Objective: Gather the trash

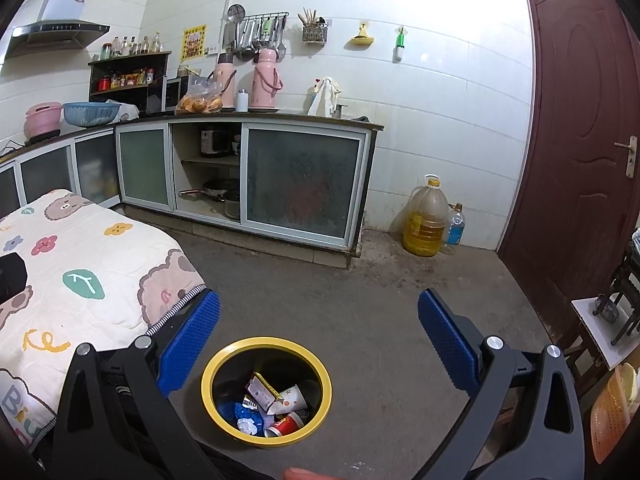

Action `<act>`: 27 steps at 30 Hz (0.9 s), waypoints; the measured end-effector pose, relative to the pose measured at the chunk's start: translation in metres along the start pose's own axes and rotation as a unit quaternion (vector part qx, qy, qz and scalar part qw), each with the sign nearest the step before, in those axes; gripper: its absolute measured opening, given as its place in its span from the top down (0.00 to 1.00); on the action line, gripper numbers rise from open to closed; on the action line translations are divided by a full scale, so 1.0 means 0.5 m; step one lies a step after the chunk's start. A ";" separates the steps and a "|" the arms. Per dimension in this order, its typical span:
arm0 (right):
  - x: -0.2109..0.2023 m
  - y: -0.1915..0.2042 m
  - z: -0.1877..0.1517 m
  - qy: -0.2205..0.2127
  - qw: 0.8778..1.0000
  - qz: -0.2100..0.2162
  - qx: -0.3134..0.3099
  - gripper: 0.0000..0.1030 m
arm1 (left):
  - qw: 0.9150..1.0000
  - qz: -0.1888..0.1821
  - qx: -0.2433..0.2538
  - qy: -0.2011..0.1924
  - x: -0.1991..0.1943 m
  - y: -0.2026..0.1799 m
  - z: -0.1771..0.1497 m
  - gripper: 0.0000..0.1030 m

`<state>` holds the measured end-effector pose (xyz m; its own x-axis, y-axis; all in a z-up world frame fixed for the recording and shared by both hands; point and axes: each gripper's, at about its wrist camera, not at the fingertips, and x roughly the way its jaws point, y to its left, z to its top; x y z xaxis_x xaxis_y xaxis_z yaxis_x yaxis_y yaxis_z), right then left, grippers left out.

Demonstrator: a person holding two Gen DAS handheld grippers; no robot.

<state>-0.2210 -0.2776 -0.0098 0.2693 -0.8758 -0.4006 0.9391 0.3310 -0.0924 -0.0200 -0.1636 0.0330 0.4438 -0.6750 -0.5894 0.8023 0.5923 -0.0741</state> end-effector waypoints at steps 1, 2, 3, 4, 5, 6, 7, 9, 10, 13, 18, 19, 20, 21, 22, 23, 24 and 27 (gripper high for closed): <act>0.000 -0.001 0.001 0.000 1.000 0.000 0.000 0.08 | 1.000 0.001 0.000 -0.001 0.000 0.000 0.001 0.08; 0.002 -0.002 0.002 0.000 1.000 0.001 -0.001 0.08 | 1.000 0.002 -0.001 -0.001 0.000 -0.001 0.001 0.08; 0.001 -0.002 0.002 0.000 1.000 0.001 -0.001 0.08 | 1.000 0.002 -0.001 -0.002 0.000 -0.001 0.000 0.08; 0.002 -0.001 0.001 0.001 1.000 0.001 -0.001 0.08 | 1.000 0.001 -0.001 -0.002 0.000 0.000 0.001 0.08; 0.002 -0.002 0.002 0.000 1.000 0.000 -0.001 0.08 | 1.000 0.000 -0.001 -0.002 0.000 0.000 0.001 0.08; 0.002 -0.002 0.002 0.001 1.000 0.000 0.000 0.08 | 1.000 0.000 -0.001 -0.001 0.001 -0.001 0.000 0.08; 0.002 -0.002 0.002 0.001 1.000 0.000 0.000 0.08 | 1.000 -0.001 -0.001 -0.001 0.002 -0.001 0.000 0.08; 0.004 -0.002 0.000 0.003 1.000 0.000 0.000 0.08 | 1.000 -0.002 -0.001 0.000 0.002 -0.001 0.001 0.08; 0.003 -0.001 -0.001 0.004 1.000 0.000 0.000 0.08 | 1.000 -0.003 -0.001 0.002 0.003 -0.001 0.001 0.08; 0.004 -0.002 0.000 0.004 1.000 0.000 0.000 0.08 | 1.000 -0.004 0.000 0.002 0.003 0.000 0.002 0.08; 0.004 -0.002 0.000 0.004 1.000 0.000 0.000 0.08 | 1.000 -0.004 0.001 0.001 0.003 0.000 0.003 0.08; 0.005 -0.002 0.000 0.004 1.000 0.000 0.000 0.08 | 1.000 -0.004 0.001 0.001 0.004 0.000 0.003 0.08; 0.004 -0.002 0.000 0.005 1.000 0.000 0.000 0.08 | 1.000 -0.005 0.001 0.001 0.003 0.001 0.003 0.08; 0.004 -0.001 -0.001 0.005 1.000 0.000 -0.001 0.08 | 1.000 -0.004 0.000 0.001 0.003 0.000 0.003 0.08; 0.003 -0.001 -0.001 0.005 1.000 0.000 0.000 0.08 | 1.000 -0.005 0.000 0.001 0.003 0.000 0.003 0.08; 0.004 -0.002 0.001 0.005 1.000 0.000 -0.001 0.08 | 1.000 -0.006 0.001 0.001 0.003 0.000 0.002 0.08; 0.004 -0.002 0.001 0.004 1.000 0.000 0.000 0.08 | 1.000 -0.005 0.001 0.001 0.003 0.000 0.002 0.08; 0.005 -0.003 0.001 0.004 1.000 0.000 0.000 0.08 | 1.000 -0.007 0.002 0.001 0.004 0.000 0.002 0.08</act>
<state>-0.2216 -0.2805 -0.0100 0.2681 -0.8724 -0.4087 0.9387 0.3320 -0.0929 -0.0187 -0.1655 0.0323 0.4318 -0.6818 -0.5905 0.8100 0.5811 -0.0787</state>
